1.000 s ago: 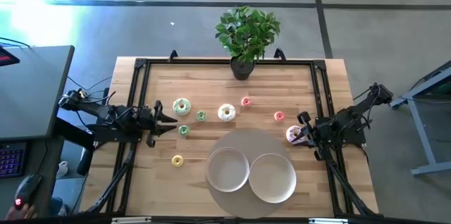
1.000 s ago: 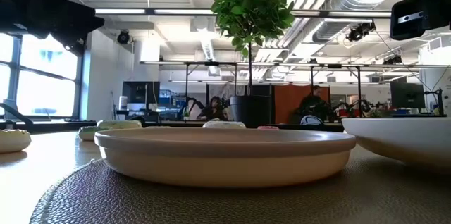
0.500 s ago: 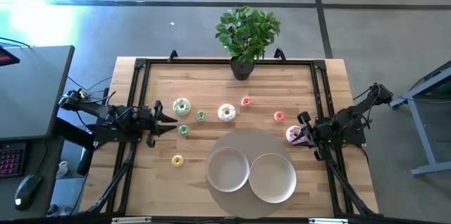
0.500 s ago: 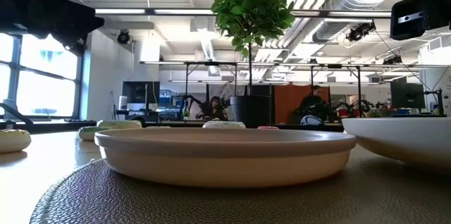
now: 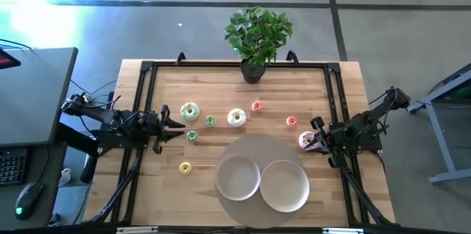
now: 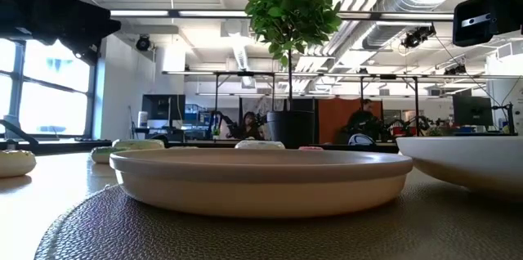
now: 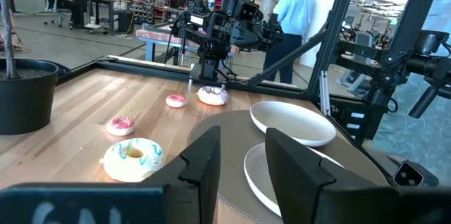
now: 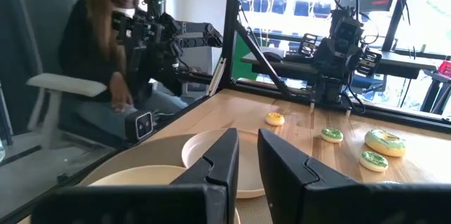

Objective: Pick & Place donuts

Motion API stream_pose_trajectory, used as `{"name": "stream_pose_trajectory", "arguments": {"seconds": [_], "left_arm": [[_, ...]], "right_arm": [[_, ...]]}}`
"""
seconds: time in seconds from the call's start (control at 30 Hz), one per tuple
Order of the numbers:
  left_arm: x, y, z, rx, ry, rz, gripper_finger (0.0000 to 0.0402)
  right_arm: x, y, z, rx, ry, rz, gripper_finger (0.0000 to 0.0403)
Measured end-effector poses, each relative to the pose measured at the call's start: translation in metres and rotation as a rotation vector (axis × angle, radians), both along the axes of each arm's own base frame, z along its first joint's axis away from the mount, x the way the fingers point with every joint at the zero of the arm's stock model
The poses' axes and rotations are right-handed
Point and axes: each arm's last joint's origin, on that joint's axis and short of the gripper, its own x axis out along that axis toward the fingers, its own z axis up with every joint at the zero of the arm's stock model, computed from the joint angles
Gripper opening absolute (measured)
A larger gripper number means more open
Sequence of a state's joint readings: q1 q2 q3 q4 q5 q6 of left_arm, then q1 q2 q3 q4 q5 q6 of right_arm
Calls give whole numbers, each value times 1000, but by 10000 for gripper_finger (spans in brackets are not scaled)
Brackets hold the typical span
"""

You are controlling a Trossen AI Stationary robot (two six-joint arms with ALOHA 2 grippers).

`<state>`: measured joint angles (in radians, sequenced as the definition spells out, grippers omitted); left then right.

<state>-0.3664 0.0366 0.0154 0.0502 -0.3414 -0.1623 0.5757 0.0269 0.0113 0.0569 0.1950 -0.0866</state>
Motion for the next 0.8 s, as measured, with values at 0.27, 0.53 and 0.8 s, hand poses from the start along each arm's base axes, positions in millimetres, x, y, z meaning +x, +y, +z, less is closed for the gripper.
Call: {"name": "stream_pose_trajectory", "arguments": {"seconds": [0.27,0.53,0.8], "left_arm": [[0,0,0,0,0,0,113],[0,0,0,0,0,0,113],[0,0,0,0,0,0,113]], "right_arm": [[0,0,0,0,0,0,46],[0,0,0,0,0,0,52],[0,0,0,0,0,0,47]]}}
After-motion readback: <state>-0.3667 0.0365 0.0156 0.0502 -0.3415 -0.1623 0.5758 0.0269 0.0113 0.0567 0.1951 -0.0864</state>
